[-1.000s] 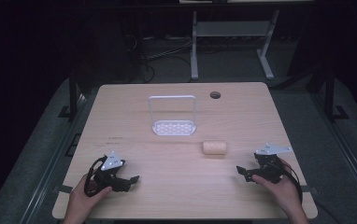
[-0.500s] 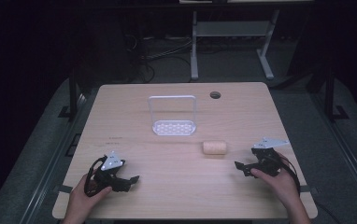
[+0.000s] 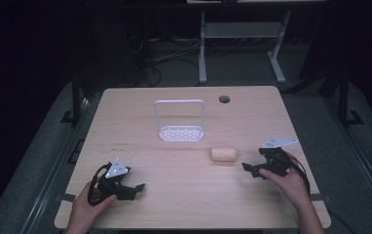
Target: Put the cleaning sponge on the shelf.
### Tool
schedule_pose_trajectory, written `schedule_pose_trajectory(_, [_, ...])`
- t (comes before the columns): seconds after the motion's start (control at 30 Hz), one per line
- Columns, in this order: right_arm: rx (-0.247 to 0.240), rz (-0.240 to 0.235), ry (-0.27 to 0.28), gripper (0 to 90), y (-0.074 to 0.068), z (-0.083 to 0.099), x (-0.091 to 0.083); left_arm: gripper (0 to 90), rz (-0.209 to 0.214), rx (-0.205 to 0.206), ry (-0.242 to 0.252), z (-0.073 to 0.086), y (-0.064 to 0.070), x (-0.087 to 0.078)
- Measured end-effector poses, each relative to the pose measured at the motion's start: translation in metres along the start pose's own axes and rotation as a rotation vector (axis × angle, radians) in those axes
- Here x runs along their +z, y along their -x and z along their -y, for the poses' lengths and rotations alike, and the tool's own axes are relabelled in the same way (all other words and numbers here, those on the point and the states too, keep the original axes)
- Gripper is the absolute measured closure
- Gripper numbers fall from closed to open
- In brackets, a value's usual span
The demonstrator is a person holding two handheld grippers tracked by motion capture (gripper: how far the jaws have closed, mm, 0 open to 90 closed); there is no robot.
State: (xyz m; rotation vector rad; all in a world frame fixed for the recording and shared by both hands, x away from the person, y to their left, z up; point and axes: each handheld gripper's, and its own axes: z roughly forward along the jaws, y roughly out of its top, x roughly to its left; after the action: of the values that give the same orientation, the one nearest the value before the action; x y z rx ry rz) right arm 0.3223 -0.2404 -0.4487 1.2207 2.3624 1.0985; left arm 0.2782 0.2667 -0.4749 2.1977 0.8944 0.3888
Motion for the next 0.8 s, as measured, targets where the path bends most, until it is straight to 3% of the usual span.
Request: schedule_pose_trajectory(0.8, [-0.078, -0.083, -0.019, 7.5, 0.013, -0.025, 0.012, 13.1, 0.0, 0.0, 0.0, 0.0, 0.0, 0.0])
